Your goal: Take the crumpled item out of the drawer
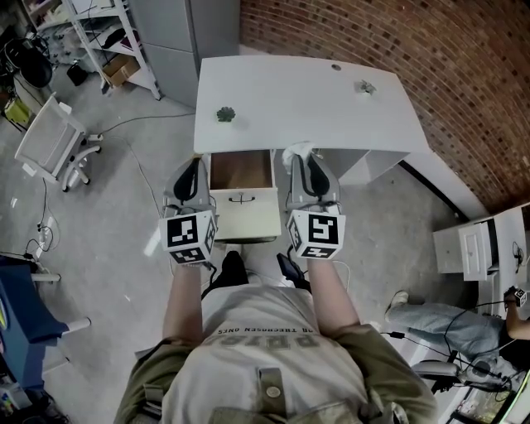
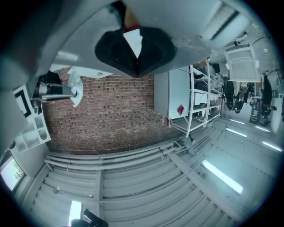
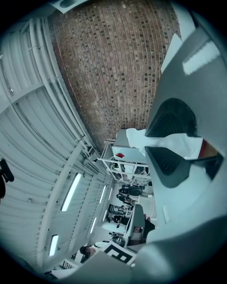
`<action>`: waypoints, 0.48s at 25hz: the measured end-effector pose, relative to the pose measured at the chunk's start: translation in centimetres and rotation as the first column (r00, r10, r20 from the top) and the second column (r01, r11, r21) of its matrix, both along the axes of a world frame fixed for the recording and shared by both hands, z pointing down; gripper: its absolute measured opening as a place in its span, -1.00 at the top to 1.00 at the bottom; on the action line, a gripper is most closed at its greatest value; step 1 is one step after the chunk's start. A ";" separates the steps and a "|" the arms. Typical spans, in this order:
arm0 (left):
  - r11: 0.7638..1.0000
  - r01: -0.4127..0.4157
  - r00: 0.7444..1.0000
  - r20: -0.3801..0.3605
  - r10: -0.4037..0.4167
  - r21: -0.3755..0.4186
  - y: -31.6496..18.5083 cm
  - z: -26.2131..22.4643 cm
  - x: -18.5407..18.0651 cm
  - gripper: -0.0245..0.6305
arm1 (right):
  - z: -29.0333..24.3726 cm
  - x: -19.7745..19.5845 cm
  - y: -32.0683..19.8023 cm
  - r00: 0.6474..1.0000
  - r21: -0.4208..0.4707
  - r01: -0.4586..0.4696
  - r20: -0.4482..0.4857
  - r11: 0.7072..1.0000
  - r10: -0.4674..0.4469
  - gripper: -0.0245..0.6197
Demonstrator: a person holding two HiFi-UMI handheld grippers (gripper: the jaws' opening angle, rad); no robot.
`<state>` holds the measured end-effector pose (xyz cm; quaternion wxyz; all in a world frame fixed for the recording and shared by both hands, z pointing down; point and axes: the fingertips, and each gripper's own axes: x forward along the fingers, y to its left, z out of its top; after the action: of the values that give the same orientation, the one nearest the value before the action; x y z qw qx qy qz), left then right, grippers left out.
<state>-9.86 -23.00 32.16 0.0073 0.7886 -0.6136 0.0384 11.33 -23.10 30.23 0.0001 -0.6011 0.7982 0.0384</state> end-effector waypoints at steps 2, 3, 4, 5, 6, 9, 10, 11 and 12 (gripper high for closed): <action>1.000 0.002 1.000 0.001 -0.002 0.000 0.2 0.0 -0.1 0.90 | -0.1 0.0 0.2 1.000 0.004 -0.007 -0.006 1.000 0.007 0.72; 1.000 0.002 1.000 0.001 -0.002 -0.001 0.2 0.0 -0.1 0.90 | -0.1 0.0 0.3 1.000 0.006 -0.008 -0.010 1.000 0.008 0.73; 1.000 0.002 1.000 0.001 -0.002 -0.001 0.3 0.0 -0.2 0.90 | 0.0 -0.1 0.4 1.000 0.007 -0.007 -0.012 1.000 0.007 0.73; 1.000 0.003 1.000 0.002 -0.003 -0.001 0.4 0.1 -0.1 0.90 | 0.1 -0.1 0.4 1.000 0.007 -0.006 -0.014 1.000 0.006 0.73; 1.000 0.003 1.000 0.002 -0.003 -0.002 0.4 0.1 -0.1 0.90 | 0.2 0.0 0.4 1.000 0.007 -0.005 -0.014 1.000 0.006 0.73; 1.000 0.006 1.000 0.007 -0.006 -0.005 0.4 0.2 0.0 0.90 | 0.3 0.1 0.3 1.000 0.001 -0.001 -0.012 1.000 0.001 0.73; 1.000 0.008 1.000 0.008 -0.008 -0.006 0.4 0.1 0.0 0.90 | 0.2 0.0 0.3 1.000 0.000 0.001 -0.012 1.000 -0.001 0.74; 1.000 0.009 1.000 0.008 -0.009 -0.007 0.4 0.0 0.0 0.90 | 0.2 0.0 0.2 1.000 -0.001 0.002 -0.011 1.000 -0.002 0.73; 1.000 0.010 1.000 0.008 -0.010 -0.007 0.3 0.0 0.1 0.90 | 0.2 0.1 0.1 1.000 -0.002 0.003 -0.010 1.000 -0.003 0.73</action>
<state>-9.80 -22.65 32.13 0.0078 0.7853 -0.6175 0.0436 11.40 -22.98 30.39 -0.0045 -0.5996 0.7992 0.0409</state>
